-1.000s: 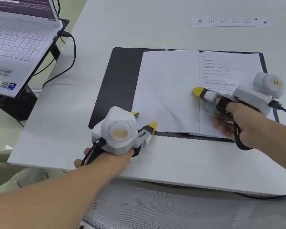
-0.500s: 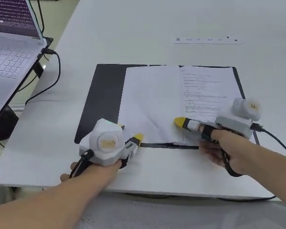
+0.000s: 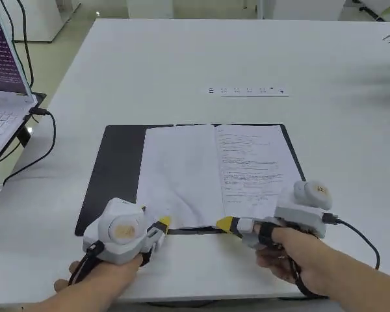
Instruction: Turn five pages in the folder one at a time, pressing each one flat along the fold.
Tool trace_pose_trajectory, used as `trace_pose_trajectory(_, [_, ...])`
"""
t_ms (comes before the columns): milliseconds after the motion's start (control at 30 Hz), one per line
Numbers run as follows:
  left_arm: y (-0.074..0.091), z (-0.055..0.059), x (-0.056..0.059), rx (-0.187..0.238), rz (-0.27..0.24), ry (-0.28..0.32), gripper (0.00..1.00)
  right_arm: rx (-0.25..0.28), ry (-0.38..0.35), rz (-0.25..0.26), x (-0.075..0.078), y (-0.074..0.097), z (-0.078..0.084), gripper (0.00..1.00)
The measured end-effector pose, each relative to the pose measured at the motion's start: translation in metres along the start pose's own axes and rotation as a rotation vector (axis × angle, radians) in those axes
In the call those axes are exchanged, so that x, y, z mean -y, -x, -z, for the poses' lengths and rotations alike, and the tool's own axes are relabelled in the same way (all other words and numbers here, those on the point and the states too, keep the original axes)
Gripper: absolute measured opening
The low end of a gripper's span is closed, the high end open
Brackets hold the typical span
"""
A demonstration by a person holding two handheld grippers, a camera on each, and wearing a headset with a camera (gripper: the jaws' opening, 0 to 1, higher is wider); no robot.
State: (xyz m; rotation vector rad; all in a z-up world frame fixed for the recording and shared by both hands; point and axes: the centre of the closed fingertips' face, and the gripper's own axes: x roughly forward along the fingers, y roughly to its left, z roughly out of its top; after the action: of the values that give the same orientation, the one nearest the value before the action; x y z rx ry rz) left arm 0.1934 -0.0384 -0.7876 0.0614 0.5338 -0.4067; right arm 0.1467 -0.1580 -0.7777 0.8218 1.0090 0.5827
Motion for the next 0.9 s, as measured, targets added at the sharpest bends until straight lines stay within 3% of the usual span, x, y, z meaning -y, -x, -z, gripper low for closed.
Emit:
trace_pose_trajectory(200, [0.001,0.0,0.0,-0.016,-0.001,-0.002,0.33,0.008,-0.035,-0.044,-0.028,0.026,0.003,0.0])
trace_pose_trajectory(300, [0.0,-0.001,0.0,-0.035,-0.004,0.006,0.33,0.047,-0.044,-0.072,-0.048,0.045,0.003,0.0])
trace_pose_trajectory(400, [0.0,-0.002,0.0,-0.058,-0.002,0.026,0.33,0.132,-0.041,-0.099,-0.067,0.066,-0.003,0.0])
trace_pose_trajectory(500, [0.001,-0.008,0.009,-0.074,0.054,0.195,0.42,0.206,-0.002,-0.071,-0.076,0.088,-0.008,0.0])
trace_pose_trajectory(533, [0.003,-0.01,0.012,-0.112,0.073,0.259,0.44,0.239,0.041,-0.033,-0.076,0.097,-0.011,0.0])
trace_pose_trajectory(567, [0.006,-0.012,0.016,-0.128,0.087,0.281,0.45,0.255,0.065,-0.016,-0.077,0.103,-0.013,0.0])
trace_pose_trajectory(667, [0.023,-0.046,0.03,-0.008,0.144,0.306,0.46,0.302,0.15,0.032,-0.079,0.125,-0.019,0.0])
trace_pose_trajectory(733, [0.041,-0.059,0.044,0.001,0.183,0.415,0.46,0.361,0.174,0.056,-0.082,0.142,-0.026,0.0])
trace_pose_trajectory(800, [0.057,-0.067,0.049,0.018,0.2,0.466,0.47,0.439,0.198,0.036,-0.092,0.159,-0.034,0.0])
trace_pose_trajectory(833, [0.064,-0.07,0.05,0.027,0.196,0.463,0.47,0.464,0.207,0.028,-0.095,0.166,-0.037,0.0])
trace_pose_trajectory(900, [0.079,-0.074,0.053,0.032,0.189,0.464,0.49,0.506,0.23,0.064,-0.093,0.18,-0.042,0.0])
